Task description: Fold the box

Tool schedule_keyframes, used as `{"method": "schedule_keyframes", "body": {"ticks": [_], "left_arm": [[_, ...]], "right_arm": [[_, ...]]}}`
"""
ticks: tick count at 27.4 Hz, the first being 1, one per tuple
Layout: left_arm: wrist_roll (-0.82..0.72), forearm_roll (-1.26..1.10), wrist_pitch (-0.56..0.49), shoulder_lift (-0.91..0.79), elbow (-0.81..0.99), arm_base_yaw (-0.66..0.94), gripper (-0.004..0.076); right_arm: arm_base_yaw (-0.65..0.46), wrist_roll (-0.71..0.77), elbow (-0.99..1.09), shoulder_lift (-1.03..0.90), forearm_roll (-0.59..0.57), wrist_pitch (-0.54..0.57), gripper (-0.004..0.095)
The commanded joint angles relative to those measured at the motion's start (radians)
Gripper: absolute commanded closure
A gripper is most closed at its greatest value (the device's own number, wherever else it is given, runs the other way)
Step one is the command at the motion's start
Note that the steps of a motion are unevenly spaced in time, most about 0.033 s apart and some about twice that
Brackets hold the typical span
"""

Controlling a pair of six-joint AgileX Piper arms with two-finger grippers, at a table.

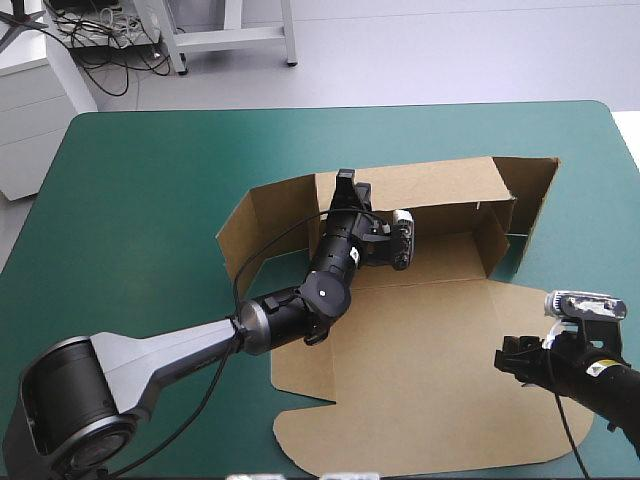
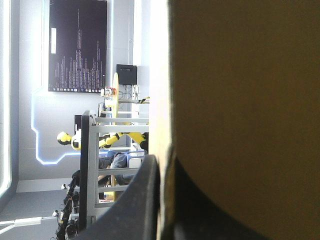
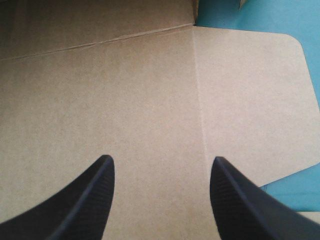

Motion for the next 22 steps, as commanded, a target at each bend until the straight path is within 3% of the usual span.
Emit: {"method": "schedule_keyframes", "body": {"ticks": [1, 8, 11, 16, 22], "left_arm": [[-0.021, 0.059, 0.013, -0.047, -0.016, -0.009, 0.0734], [-0.021, 0.059, 0.013, -0.047, -0.016, -0.009, 0.0734], [-0.021, 0.059, 0.013, -0.047, -0.016, -0.009, 0.0734], [-0.021, 0.059, 0.013, -0.047, -0.016, -0.009, 0.0734], [-0.021, 0.059, 0.013, -0.047, -0.016, -0.009, 0.0734]], "right_arm": [[-0.006, 0.001, -0.006, 0.000, 0.042, -0.096, 0.0354], [-0.006, -0.028, -0.056, 0.000, 0.032, -0.128, 0.0356], [-0.006, 0.016, -0.155, 0.019, -0.039, -0.140, 0.0355], [-0.006, 0.181, -0.415, 0.160, -0.230, -0.128, 0.0355], [-0.006, 0.186, -0.891, 0.531, -0.217, -0.026, 0.0355]]}}
